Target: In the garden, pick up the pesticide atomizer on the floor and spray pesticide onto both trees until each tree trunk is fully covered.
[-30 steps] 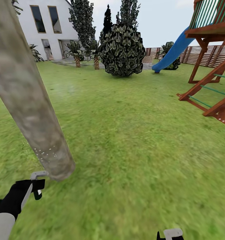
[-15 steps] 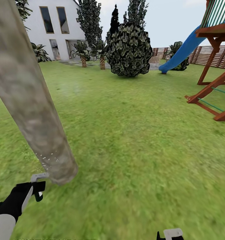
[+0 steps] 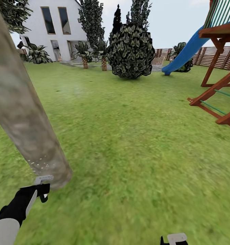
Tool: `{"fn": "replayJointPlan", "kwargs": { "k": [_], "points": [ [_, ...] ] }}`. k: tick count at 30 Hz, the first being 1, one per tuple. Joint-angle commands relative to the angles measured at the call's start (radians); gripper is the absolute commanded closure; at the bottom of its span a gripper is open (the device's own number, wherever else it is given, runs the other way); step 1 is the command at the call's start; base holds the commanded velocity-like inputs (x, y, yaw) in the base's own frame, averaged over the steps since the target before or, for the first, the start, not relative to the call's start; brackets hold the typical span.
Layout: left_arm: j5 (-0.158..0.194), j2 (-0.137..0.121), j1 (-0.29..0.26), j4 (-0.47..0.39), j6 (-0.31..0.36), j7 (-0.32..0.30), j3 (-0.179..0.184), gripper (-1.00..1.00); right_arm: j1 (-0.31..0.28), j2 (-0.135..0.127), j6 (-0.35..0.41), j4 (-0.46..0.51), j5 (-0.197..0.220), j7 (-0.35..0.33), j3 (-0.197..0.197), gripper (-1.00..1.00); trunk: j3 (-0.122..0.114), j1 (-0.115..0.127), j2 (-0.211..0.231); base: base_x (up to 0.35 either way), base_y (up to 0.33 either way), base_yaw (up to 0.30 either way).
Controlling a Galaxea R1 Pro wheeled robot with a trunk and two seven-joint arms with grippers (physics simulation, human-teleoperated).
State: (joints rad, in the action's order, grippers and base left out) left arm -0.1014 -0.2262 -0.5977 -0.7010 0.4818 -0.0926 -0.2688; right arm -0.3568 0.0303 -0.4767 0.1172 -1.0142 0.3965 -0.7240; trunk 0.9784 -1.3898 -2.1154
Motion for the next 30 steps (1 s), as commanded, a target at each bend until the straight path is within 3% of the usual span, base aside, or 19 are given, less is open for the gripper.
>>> {"fn": "replayJointPlan", "kwargs": {
  "k": [1, 8, 14, 19, 24, 30],
  "points": [
    [-0.011, 0.001, -0.001, -0.002, 0.008, -0.010, -0.005, 1.00, -0.001, 0.000, -0.002, -0.001, -0.011, 0.004, -0.008, -1.00, 0.001, 0.000, 0.000, 0.000, -0.276, 0.000],
    [-0.012, 0.000, -0.002, -0.005, 0.032, -0.010, -0.013, 1.00, -0.001, 0.002, -0.002, -0.001, -0.010, 0.004, -0.006, -1.00, 0.001, 0.000, 0.000, 0.000, -0.276, 0.009],
    [-0.012, -0.005, -0.002, -0.007, 0.032, -0.007, -0.018, 1.00, -0.001, 0.002, -0.002, -0.001, -0.011, 0.004, -0.006, -1.00, 0.001, 0.000, 0.000, 0.000, -0.276, 0.253],
    [-0.013, -0.006, -0.002, -0.006, 0.031, -0.007, -0.085, 1.00, -0.001, 0.002, -0.002, -0.001, -0.010, 0.004, -0.006, -1.00, 0.001, 0.000, 0.000, 0.000, -0.276, 0.277],
    [-0.015, -0.002, -0.002, -0.006, 0.031, -0.003, -0.089, 1.00, -0.001, 0.002, -0.002, -0.002, -0.010, 0.004, -0.005, -1.00, 0.001, 0.000, 0.000, 0.128, -0.246, 0.249],
    [-0.008, 0.000, -0.002, -0.006, 0.031, 0.041, -0.089, 1.00, -0.001, 0.001, -0.002, -0.001, -0.012, 0.005, -0.006, -1.00, 0.001, 0.000, 0.000, 0.289, -0.117, 0.017]
  ]
}}
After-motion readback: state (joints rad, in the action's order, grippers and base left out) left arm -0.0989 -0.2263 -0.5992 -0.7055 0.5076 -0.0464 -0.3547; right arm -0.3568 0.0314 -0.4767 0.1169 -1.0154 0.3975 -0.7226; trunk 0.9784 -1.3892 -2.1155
